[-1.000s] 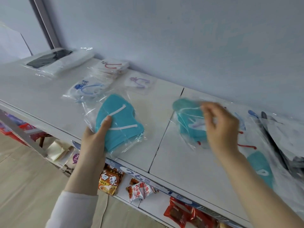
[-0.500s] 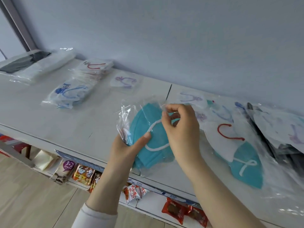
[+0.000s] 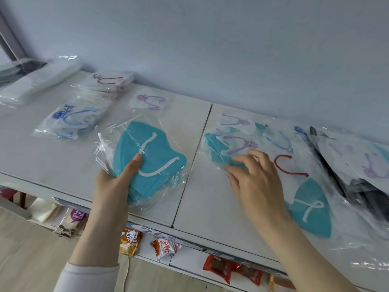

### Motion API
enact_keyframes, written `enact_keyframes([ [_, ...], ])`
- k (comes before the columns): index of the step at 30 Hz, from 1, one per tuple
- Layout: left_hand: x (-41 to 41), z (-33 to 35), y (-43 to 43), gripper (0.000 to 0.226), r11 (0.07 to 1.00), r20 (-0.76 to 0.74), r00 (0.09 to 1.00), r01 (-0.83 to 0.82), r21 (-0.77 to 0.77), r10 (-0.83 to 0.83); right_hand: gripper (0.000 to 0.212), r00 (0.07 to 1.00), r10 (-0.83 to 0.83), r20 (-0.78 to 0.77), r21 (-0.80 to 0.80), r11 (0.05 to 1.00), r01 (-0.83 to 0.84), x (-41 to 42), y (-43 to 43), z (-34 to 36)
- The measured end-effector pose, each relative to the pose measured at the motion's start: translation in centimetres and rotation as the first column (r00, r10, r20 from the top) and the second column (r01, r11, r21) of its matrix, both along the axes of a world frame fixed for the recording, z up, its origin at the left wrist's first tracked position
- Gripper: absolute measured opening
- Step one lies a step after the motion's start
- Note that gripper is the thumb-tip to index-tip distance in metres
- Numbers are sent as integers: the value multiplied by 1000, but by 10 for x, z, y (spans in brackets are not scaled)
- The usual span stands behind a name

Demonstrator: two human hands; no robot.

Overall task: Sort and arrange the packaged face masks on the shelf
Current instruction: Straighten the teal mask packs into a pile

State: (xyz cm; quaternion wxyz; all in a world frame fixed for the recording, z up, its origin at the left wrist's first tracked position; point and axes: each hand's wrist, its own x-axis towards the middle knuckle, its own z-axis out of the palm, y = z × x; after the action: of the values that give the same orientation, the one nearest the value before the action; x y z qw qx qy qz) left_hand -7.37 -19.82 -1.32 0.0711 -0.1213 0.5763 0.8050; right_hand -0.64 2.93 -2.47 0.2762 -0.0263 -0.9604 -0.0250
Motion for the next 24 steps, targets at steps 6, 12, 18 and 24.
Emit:
enact_keyframes([
  [6,2,1,0,55,1000,-7,1000,-17,14,17,51,1000,-14,25,-169,985,18,28,27,15],
  [12,14,1,34,39,993,-25,993,114,6,-114,72,941,-320,112,-160,929,335,93,69,-3],
  [18,34,5,87,32,957,-62,955,288,-22,-289,57,931,-332,149,-278,890,362,111,69,-14],
  [24,46,9,109,40,941,-70,938,339,-23,-339,59,950,-214,227,-18,975,224,130,55,-9],
])
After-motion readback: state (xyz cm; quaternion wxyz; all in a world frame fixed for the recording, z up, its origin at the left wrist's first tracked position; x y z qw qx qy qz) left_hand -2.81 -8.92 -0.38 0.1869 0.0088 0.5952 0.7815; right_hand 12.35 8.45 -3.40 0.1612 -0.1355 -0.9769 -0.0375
